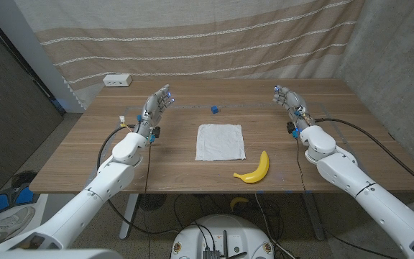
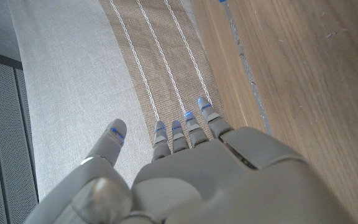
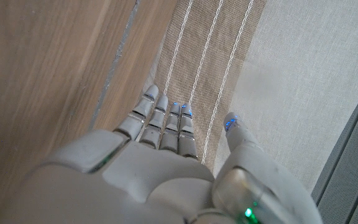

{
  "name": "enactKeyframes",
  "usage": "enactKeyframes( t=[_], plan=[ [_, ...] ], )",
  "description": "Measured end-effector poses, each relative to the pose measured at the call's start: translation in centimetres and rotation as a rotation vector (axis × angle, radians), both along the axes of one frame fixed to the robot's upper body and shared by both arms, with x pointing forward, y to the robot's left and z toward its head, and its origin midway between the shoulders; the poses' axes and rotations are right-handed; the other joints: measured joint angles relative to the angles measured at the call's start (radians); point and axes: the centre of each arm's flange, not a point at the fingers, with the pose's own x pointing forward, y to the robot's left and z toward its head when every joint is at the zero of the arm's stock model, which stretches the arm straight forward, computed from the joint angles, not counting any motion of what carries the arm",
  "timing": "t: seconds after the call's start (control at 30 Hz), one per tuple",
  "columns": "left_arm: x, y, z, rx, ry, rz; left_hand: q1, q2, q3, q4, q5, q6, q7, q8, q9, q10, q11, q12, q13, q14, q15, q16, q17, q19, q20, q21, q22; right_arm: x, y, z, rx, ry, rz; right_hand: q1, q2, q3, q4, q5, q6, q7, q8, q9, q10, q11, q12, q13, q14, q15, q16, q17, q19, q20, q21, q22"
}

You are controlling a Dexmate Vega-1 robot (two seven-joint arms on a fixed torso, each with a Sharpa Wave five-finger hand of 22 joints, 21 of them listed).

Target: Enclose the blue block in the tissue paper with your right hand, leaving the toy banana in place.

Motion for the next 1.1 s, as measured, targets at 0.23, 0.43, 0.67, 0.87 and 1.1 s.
enactKeyframes(
  t=[0.23, 0.43, 0.67, 0.87, 1.1],
  plan=[
    [0.0, 0.1, 0.0, -0.002, 0.001, 0.001, 0.0, 0.0, 0.004, -0.004, 0.0, 0.0, 0.0, 0.0, 0.0, 0.0, 0.0, 0.0, 0.0, 0.008, 0.003, 0.0, 0.0, 0.0, 0.0, 0.0, 0.0, 0.0, 1.0, 1.7, -0.028, -0.026, 0.01, 0.0, 0.0, 0.004, 0.004, 0.003, 0.0, 0.0, 0.0, 0.0, 0.0, 0.0, 0.0, 0.0, 0.0, 0.0, 0.004, 0.0, 0.0, 0.0, 0.0, 0.005],
    [-0.1, 0.6, 0.1, -0.005, 0.0, 0.007, 0.0, 0.0, 0.004, -0.004, 0.0, 0.0, 0.0, 0.0, 0.0, 0.0, 0.0, 0.0, 0.0, 0.011, 0.0, 0.0, 0.0, 0.0, 0.0, 0.0, 0.0, 0.5, 2.0, 2.4, -0.109, -0.02, -0.013, 0.0, 0.0, 0.004, 0.004, 0.003, 0.009, -0.002, 0.0, 0.005, 0.005, -0.005, 0.0, 0.0, 0.004, -0.004, 0.004, 0.003, 0.0, 0.0, 0.0, 0.005],
    [0.1, 1.0, -0.1, -0.006, 0.007, 0.007, 0.0, 0.0, 0.004, -0.004, 0.0, 0.003, 0.004, 0.0, 0.0, 0.005, 0.005, 0.0, 0.003, 0.011, 0.001, 0.0, 0.0, 0.004, 0.003, 0.0, 0.0, 1.0, 3.1, 3.4, -0.182, -0.018, -0.016, 0.0, 0.0, 0.004, 0.004, 0.007, 0.011, 0.0, -0.004, 0.005, 0.009, -0.009, 0.0, 0.0, 0.007, -0.007, 0.008, 0.005, 0.0, 0.0, 0.0, 0.005],
    [0.2, 1.3, -0.2, -0.008, 0.011, 0.008, 0.0, 0.0, 0.004, -0.004, 0.0, 0.007, 0.007, 0.0, 0.0, 0.005, 0.005, 0.0, 0.005, 0.014, 0.004, 0.0, 0.0, 0.005, 0.005, 0.0, 0.0, 1.5, 4.1, 4.1, -0.241, -0.015, -0.016, 0.0, 0.0, 0.004, 0.004, 0.007, 0.016, -0.005, -0.004, 0.005, 0.009, -0.009, 0.0, 0.0, 0.007, -0.007, 0.008, 0.005, 0.007, 0.007, 0.0, 0.005],
    [0.3, 1.7, -0.2, -0.008, 0.014, 0.01, 0.0, 0.0, 0.008, -0.008, 0.0, 0.007, 0.007, 0.0, 0.0, 0.005, 0.005, 0.0, 0.005, 0.018, 0.007, 0.0, 0.0, 0.005, 0.005, 0.0, 0.0, 2.0, 5.5, 4.9, -0.302, -0.015, -0.012, 0.0, 0.0, 0.004, 0.004, 0.007, 0.022, -0.011, -0.004, 0.005, 0.012, -0.013, 0.0, 0.0, 0.011, -0.011, 0.008, 0.008, 0.007, 0.007, 0.0, 0.005]
  ],
)
